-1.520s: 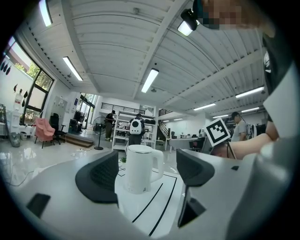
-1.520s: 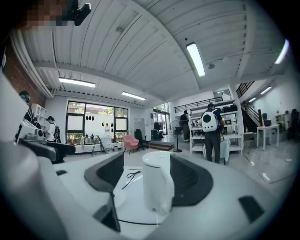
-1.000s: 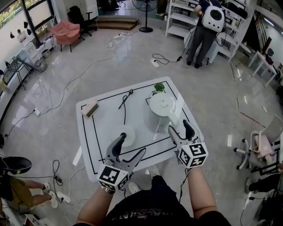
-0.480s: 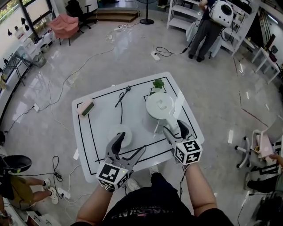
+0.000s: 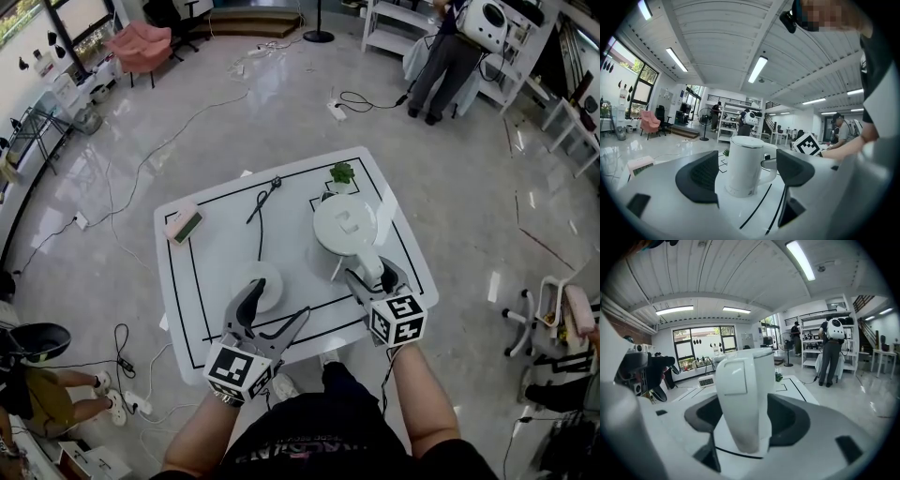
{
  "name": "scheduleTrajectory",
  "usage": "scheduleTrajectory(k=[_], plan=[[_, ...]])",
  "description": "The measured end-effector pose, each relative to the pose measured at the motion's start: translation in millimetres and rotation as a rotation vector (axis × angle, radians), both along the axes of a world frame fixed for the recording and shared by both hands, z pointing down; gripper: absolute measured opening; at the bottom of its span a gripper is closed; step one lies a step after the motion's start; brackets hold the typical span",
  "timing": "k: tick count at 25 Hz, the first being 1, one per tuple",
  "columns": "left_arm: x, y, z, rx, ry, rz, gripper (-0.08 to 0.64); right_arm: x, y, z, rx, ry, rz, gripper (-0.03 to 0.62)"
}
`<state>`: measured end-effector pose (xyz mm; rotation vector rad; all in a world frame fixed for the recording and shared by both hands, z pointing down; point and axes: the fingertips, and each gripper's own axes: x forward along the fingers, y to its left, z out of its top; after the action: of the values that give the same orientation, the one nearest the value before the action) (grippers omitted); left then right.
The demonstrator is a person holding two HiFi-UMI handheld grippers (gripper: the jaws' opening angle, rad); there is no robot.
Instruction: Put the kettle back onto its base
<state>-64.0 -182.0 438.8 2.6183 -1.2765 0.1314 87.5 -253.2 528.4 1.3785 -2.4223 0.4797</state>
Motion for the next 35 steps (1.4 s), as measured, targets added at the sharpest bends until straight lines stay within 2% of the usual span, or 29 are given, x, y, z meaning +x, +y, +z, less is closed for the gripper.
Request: scheduleTrajectory(k=[10,23,35], plan=[[1.4,-2.6,5.4,-0.019,0.008,-0.004,0.374,1.1,1.4,-0.8,0.010,0.064,-0.020,0.123],[-3.2,0.6,6.4,-0.021,0.012,-0.028,0.374,0.1,2.0,0.9,0.020,0.095,-0.017,0.117],[-18.4,4.2,-2.8,-0.010,0.003,-0.085,0.373,0.6,-3.0,-10.3,0.101,0.077,-0.025,0.114]])
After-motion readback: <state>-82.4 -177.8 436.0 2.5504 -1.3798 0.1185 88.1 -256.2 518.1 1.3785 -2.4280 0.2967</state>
